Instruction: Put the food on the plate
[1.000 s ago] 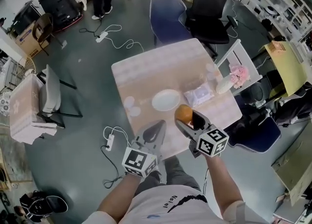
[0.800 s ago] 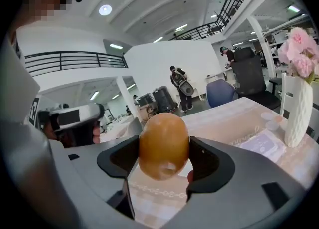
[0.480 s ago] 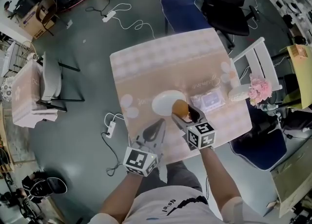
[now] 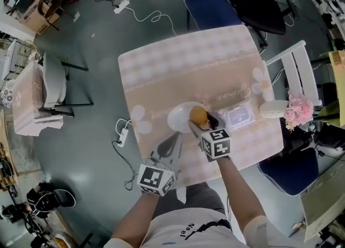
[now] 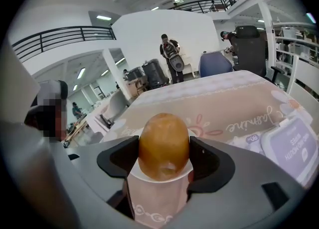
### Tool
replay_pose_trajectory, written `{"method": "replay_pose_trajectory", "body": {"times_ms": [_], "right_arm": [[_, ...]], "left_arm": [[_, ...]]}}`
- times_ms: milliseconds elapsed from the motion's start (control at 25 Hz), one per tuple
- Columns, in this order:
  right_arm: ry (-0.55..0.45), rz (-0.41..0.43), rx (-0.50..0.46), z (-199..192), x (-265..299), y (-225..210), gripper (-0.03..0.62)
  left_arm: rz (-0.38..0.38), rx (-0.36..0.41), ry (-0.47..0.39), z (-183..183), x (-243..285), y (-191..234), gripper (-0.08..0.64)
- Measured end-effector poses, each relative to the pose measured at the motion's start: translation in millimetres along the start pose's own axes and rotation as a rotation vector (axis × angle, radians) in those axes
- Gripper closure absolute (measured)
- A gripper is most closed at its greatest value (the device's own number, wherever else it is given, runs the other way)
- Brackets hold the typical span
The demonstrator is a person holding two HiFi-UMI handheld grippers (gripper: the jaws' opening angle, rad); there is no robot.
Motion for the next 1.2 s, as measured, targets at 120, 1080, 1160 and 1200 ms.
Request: {"method": "replay_pose_trajectory", "body": {"times_ms": [120, 1080, 1160, 1200], "right_arm": [[0.026, -0.01, 0.004, -0.8, 9.0, -2.4, 0.282], [-0.009, -0.064, 0.019, 16.6, -35.2, 0.0, 0.282], [-0.045, -0.053, 0.02, 19.9, -51.5, 10.1, 0.284], [-0.062, -0.04, 0.019, 22.2, -58.8, 16.6, 0.284]], "left_arm": [[0.005, -0.008, 0.006, -3.1, 4.6, 5.2, 0.554], [-0.04, 0.019, -0.006, 12.4, 0.9, 2.9, 0.554], [-0.049, 0.03, -0.004, 16.6, -5.9, -3.0, 0.554], [-0.054, 0.036, -0.007, 19.1, -8.7, -5.5, 0.554]]}}
Point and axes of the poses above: the fingertips, and each gripper's own axes: x forward along the fingers, y to its left, z out of its top, the point moved 4 cm from there along -x, backward along the fingers, and after that the axes turned 14 degrees about x, right-handed, at the moved point
